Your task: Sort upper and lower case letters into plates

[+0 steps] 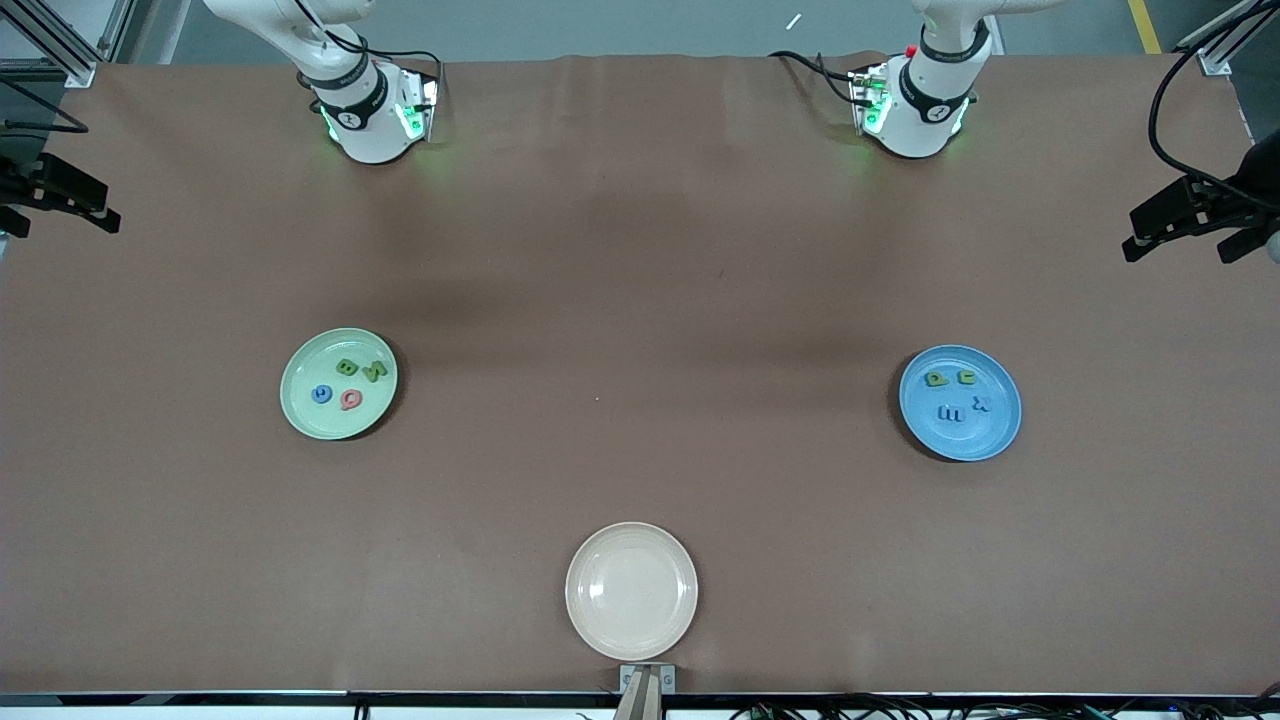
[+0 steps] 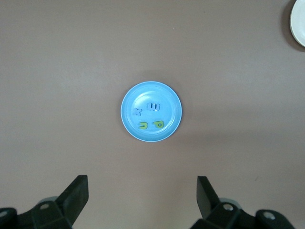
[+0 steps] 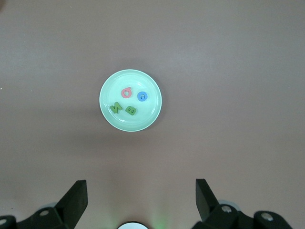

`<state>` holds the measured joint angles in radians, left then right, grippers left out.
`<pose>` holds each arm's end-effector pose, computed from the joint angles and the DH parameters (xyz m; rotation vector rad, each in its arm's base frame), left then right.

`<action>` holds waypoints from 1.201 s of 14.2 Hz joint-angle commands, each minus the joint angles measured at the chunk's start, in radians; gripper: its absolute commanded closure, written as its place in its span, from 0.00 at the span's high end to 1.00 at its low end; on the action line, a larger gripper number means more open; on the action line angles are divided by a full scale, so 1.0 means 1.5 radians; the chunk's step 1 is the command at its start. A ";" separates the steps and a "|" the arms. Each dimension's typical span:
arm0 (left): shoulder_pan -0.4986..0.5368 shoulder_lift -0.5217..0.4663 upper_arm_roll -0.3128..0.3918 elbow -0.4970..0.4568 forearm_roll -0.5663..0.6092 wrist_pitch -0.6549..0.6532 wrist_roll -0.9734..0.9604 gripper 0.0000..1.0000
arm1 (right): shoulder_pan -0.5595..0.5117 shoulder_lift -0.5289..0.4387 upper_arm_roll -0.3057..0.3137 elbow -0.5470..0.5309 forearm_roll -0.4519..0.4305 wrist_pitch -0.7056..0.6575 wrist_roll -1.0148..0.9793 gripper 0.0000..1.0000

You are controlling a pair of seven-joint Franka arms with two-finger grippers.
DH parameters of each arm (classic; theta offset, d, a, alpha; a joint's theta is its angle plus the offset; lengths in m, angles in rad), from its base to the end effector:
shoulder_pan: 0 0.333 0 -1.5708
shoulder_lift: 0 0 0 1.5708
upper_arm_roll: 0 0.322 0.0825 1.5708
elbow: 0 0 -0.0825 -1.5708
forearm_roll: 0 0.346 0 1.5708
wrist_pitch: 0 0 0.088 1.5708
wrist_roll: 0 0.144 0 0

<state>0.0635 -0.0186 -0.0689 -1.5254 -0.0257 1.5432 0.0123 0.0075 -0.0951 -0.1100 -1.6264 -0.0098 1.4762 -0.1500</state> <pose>0.5097 -0.0069 0.6203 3.1167 -0.0294 0.0568 0.4712 -0.0526 0.6086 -3.1319 -0.0746 0.0864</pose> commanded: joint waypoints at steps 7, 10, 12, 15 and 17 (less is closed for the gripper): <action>-0.001 -0.002 0.000 0.010 -0.003 -0.008 -0.002 1.00 | 0.001 -0.017 0.000 -0.022 0.011 0.001 0.003 1.00; 0.000 -0.002 0.000 0.010 -0.003 -0.008 -0.002 1.00 | 0.000 -0.017 0.000 -0.022 0.014 0.001 0.003 1.00; 0.000 -0.002 0.000 0.010 -0.004 -0.008 -0.001 1.00 | -0.001 -0.017 -0.001 -0.022 0.016 0.000 0.003 1.00; 0.000 -0.002 0.000 0.010 -0.003 -0.008 0.001 1.00 | -0.001 -0.017 -0.001 -0.023 0.016 0.000 0.003 1.00; -0.001 -0.002 0.000 0.010 -0.004 -0.009 0.001 1.00 | -0.002 -0.017 -0.001 -0.023 0.018 0.001 0.003 1.00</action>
<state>0.0633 -0.0186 -0.0703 -1.5248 -0.0256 1.5432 0.0124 0.0087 -0.0951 -0.1110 -1.6349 -0.0036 1.4749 -0.1496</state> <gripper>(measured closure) 0.000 0.000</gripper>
